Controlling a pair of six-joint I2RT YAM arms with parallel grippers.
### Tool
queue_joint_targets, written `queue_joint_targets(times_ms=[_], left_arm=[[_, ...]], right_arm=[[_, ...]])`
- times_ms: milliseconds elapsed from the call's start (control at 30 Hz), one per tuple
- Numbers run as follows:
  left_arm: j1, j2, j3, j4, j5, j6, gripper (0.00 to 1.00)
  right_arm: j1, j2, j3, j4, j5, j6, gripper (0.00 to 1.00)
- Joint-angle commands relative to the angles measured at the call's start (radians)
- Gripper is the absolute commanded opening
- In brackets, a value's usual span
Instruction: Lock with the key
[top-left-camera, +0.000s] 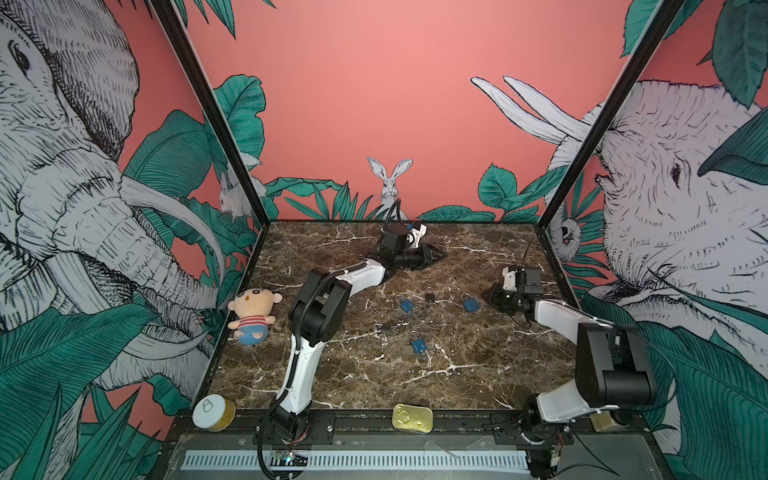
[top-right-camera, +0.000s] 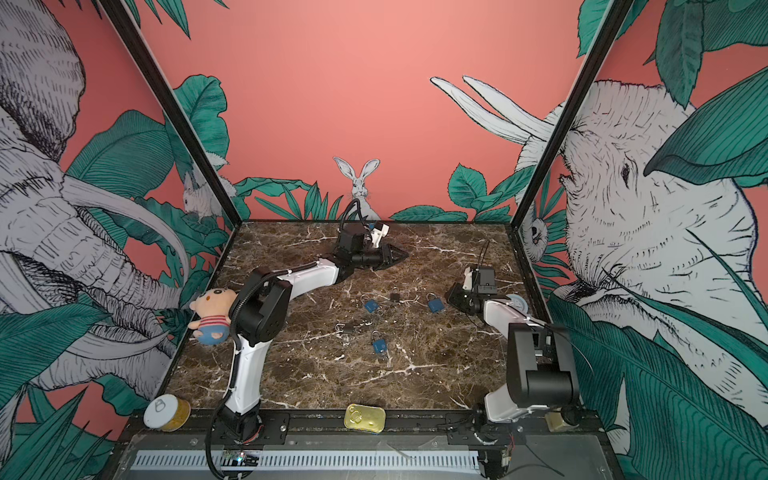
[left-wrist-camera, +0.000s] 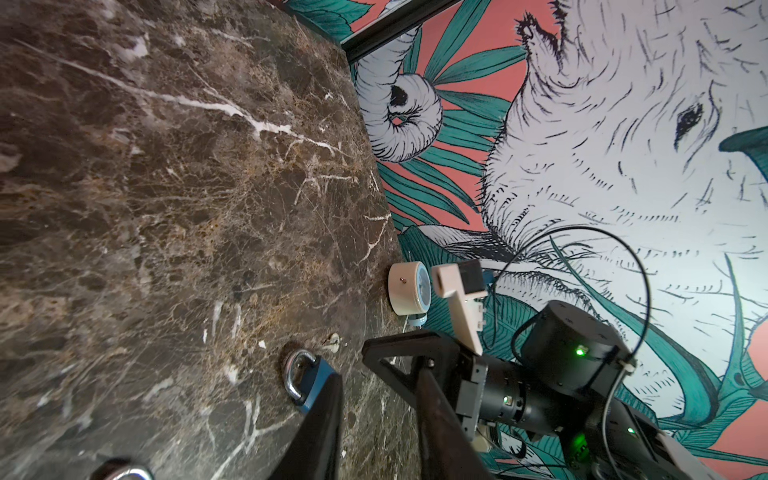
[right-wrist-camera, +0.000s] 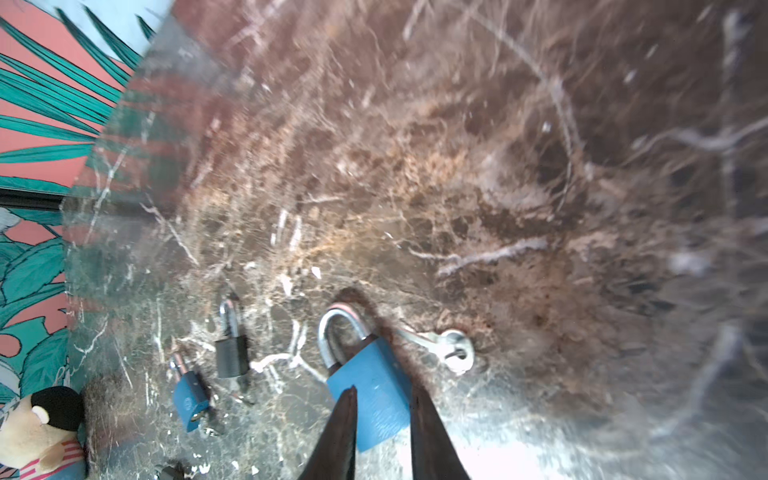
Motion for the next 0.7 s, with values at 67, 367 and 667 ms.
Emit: queue_joint_targets(times_ms=[67,367,667], left_arm=[[0.023,-0.161,-0.082,0.027,-0.038,0.041,0.33],[0.062,-0.377,-0.254,-0.192,-0.198,0.208,0.33],[0.063,-0.608,-0.379,-0.485,-0.42,0.412,0.33]], right_arm=[[0.041,-0.117,0.034,-0.116,0.065,-0.036,0.24],[0.189,-0.296,0.039,-0.225,0.193,-0.015,0.24],[0.405,-0.278,0.111,-0.276,0.305,0.007,0.25]])
